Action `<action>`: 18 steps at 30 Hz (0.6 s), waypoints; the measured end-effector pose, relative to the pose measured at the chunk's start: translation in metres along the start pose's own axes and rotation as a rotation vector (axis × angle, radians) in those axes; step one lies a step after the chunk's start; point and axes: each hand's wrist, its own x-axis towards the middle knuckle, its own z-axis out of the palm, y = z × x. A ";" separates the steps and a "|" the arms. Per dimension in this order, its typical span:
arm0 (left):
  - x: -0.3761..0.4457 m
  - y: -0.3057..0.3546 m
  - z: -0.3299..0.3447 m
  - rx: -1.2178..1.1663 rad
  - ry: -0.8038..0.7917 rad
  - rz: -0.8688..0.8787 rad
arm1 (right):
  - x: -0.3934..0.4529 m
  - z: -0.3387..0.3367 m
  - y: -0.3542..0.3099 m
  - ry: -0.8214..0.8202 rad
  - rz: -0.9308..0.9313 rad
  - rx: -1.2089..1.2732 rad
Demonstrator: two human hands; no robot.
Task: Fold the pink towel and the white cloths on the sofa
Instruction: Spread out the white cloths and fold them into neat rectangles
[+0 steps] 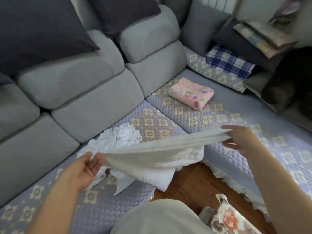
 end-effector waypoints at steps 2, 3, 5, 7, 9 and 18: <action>0.000 0.008 0.024 0.089 -0.171 0.073 | -0.007 -0.017 0.008 0.341 -0.267 -0.480; -0.002 0.011 0.037 0.179 -0.252 0.121 | -0.010 -0.024 0.010 0.416 -0.357 -0.604; -0.007 0.017 0.059 0.351 -0.355 0.189 | -0.007 -0.036 0.010 0.324 -0.378 -0.683; -0.005 0.024 0.075 0.400 -0.391 0.203 | -0.002 -0.050 0.010 0.289 -0.296 -0.519; 0.006 0.032 0.090 0.324 -0.328 0.203 | -0.002 -0.060 0.005 0.481 -0.269 -0.114; 0.035 0.069 0.161 0.466 -0.481 0.118 | -0.014 -0.074 -0.036 0.497 -0.138 0.498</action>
